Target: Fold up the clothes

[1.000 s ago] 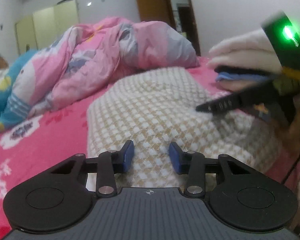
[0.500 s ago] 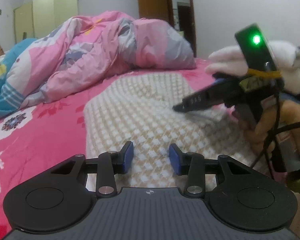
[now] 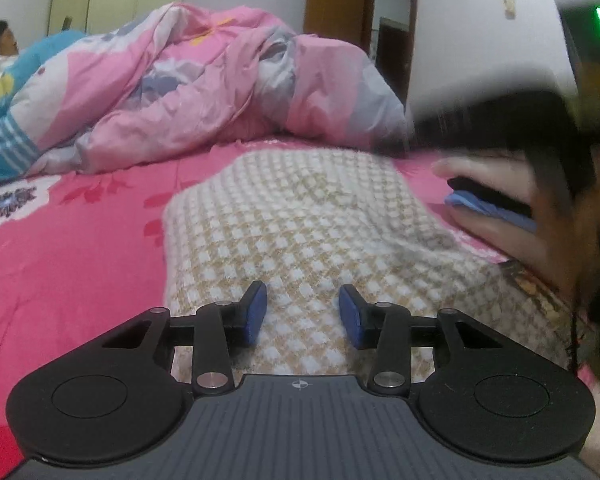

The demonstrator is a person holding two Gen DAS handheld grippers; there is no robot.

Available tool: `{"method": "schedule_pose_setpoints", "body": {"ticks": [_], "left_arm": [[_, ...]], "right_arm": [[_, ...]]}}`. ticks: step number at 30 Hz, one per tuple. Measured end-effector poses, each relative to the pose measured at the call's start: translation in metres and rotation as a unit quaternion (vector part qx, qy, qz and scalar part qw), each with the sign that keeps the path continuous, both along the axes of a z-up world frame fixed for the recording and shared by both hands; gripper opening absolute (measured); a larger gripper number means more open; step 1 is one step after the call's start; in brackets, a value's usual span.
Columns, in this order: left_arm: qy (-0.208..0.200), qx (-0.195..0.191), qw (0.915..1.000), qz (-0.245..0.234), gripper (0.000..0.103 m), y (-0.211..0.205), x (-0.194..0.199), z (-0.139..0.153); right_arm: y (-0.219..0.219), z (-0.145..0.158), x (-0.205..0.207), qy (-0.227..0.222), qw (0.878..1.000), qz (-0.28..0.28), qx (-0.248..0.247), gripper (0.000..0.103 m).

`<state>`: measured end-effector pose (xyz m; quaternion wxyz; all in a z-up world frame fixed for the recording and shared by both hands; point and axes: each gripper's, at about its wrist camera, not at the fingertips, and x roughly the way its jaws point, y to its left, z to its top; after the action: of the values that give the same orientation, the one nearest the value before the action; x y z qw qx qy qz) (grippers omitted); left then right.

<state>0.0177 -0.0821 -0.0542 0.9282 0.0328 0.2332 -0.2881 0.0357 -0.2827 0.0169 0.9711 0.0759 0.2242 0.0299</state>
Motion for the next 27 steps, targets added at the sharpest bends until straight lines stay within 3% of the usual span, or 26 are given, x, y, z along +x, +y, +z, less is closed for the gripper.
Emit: {"method": "schedule_pose_setpoints", "body": {"ticks": [2,4,5,6,7,11,14,16,18,24,27], "left_arm": [[-0.001,-0.001,1.0000,0.000,0.042,0.000,0.000,0.000],[-0.003,-0.002,1.0000,-0.001,0.042,0.000,0.001,0.000],[-0.003,-0.001,1.0000,-0.004,0.042,-0.001,0.001,0.000],[-0.003,0.006,1.0000,-0.007,0.042,-0.003,0.002,0.001],[0.000,0.003,1.0000,-0.007,0.042,-0.001,0.002,0.006],[0.004,-0.037,0.9993,-0.007,0.042,0.010,0.008,0.034],[-0.020,-0.037,0.9991,0.000,0.042,0.004,0.021,0.050],[-0.002,-0.013,0.9999,0.007,0.042,-0.010,0.038,0.045],[0.041,0.019,0.9988,0.018,0.042,-0.023,0.058,0.025],[0.024,0.017,0.9993,0.025,0.042,-0.021,0.056,0.012],[0.027,0.003,0.9993,0.024,0.042,-0.015,0.057,0.010]], "right_arm": [[-0.001,0.007,0.015,-0.009,1.000,-0.003,0.008,0.016],[-0.001,-0.025,0.042,0.041,0.999,0.005,0.022,0.016],[0.001,-0.055,0.056,0.076,0.997,0.007,0.024,0.016],[0.001,-0.077,0.064,0.092,0.995,0.007,0.030,0.015],[-0.004,-0.080,0.063,0.084,0.995,0.005,0.046,0.015],[-0.008,-0.074,0.063,0.088,0.994,0.005,0.060,0.015],[-0.006,-0.076,0.062,0.085,0.995,0.004,0.058,0.015],[-0.006,-0.077,0.062,0.084,0.995,0.004,0.055,0.015],[-0.009,-0.076,0.061,0.083,0.995,0.005,0.058,0.015],[-0.010,-0.062,0.064,0.095,0.994,0.011,0.049,0.015],[-0.019,-0.028,0.064,0.054,0.997,0.004,0.048,0.016]]}}
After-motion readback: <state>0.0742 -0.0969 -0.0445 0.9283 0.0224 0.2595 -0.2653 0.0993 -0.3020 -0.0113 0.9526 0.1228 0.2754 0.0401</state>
